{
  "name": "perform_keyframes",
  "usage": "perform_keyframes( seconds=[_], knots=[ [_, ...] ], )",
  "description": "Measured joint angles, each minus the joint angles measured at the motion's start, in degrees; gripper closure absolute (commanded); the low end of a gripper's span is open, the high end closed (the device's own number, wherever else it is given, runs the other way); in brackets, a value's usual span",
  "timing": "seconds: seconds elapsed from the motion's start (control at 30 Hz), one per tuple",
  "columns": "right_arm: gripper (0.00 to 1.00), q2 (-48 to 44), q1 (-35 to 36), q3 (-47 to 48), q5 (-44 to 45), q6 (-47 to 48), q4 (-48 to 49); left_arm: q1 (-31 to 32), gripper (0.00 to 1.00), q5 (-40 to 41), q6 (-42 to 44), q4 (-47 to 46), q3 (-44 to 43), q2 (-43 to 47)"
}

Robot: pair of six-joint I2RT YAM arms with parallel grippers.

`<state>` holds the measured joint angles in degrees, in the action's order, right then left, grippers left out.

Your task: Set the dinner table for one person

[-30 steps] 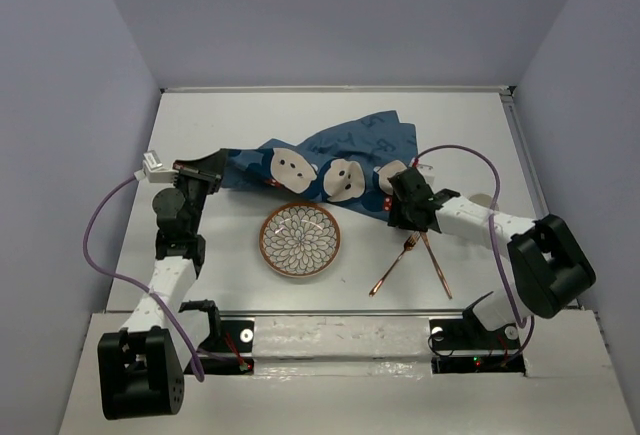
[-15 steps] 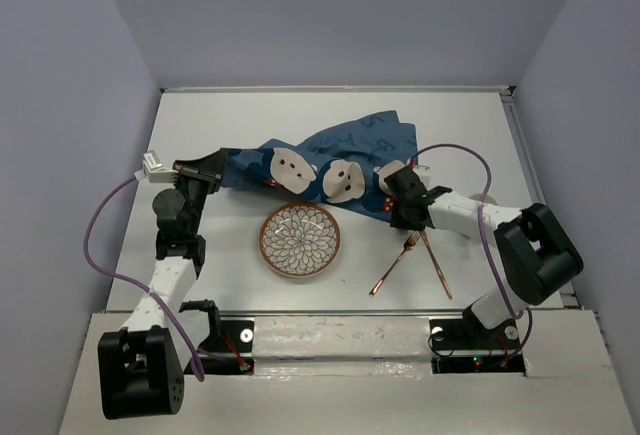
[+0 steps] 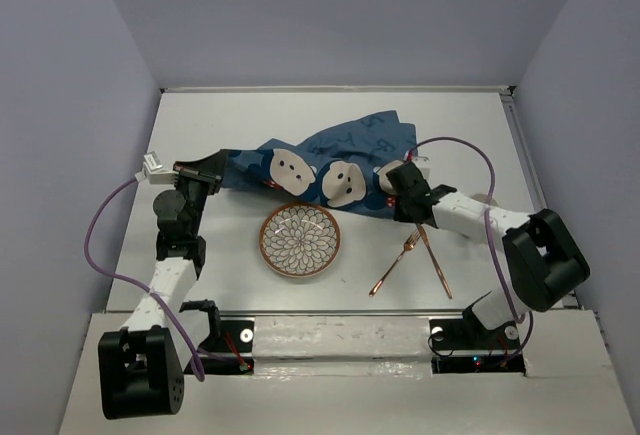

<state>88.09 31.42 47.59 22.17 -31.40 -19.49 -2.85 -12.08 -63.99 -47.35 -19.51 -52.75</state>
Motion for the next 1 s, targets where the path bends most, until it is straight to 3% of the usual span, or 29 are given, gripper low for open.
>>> perform_keyframes(
  seconds=[0.2, 0.6, 0.87, 1.0],
  knots=[
    [1.0, -6.4, -0.8, 6.1, 3.1, 6.4, -3.3, 0.0, 1.0, 0.0, -0.1, 1.6, -2.9, -0.8],
    [1.0, -23.5, -1.1, 41.0, 8.2, 19.3, -11.0, -0.2, 1.0, -0.5, 5.8, 8.3, -36.9, -3.7],
    [1.0, -24.6, -1.9, 51.5, 11.1, 24.5, -13.5, -0.4, 1.0, 1.2, 8.4, 12.9, -42.7, -4.6],
    [1.0, -20.1, -8.6, 51.8, 7.4, 25.1, -13.5, -2.1, 1.0, 2.9, 8.8, 14.6, -42.4, -7.6]
  ],
)
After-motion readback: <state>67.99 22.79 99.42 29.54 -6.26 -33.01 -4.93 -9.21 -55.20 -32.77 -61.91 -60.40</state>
